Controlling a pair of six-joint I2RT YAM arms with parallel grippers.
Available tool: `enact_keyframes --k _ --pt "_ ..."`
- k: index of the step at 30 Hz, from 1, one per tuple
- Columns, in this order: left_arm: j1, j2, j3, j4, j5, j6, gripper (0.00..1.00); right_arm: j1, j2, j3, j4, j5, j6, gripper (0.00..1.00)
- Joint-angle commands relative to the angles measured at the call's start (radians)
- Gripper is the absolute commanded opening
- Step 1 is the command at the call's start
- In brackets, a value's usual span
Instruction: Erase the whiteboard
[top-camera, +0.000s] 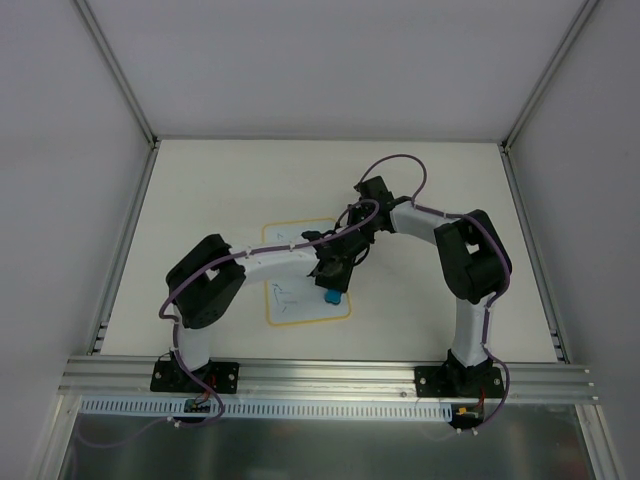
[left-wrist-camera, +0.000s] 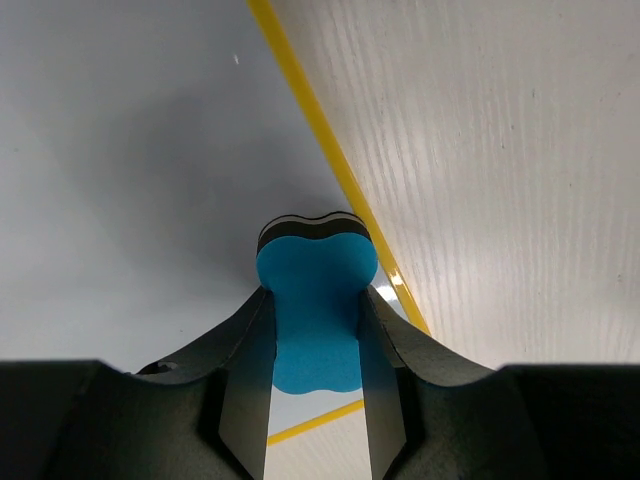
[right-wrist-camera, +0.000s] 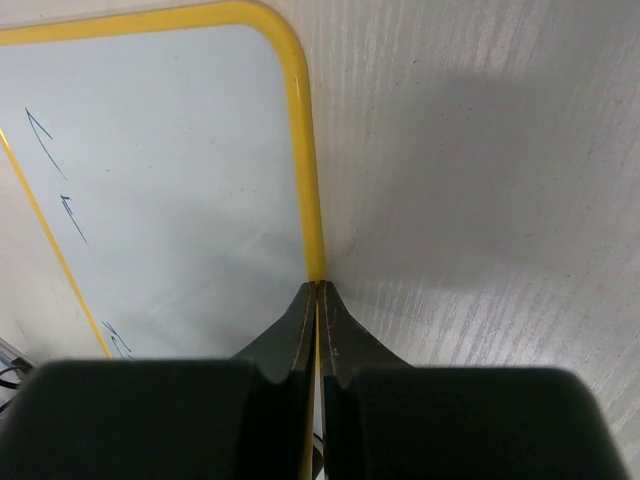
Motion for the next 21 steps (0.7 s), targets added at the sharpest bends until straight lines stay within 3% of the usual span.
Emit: enact_keyframes --k 1,9,21 --pt "-0.04 -0.015 -0.081 -0.046 0.073 -0.07 0.0 0.011 0.044 -0.007 -0.09 0.07 -0.006 0.0" --pt "-0.08 -0.038 -0.142 -0.102 0.028 -0.096 0.0 0.008 0.044 -0.008 -0.089 0.068 -0.009 0.0" --pt "-0.044 0.042 0.028 -0.255 -0.182 -0.024 0.0 0.008 0.042 -0.01 -0.09 0.067 -0.009 0.0"
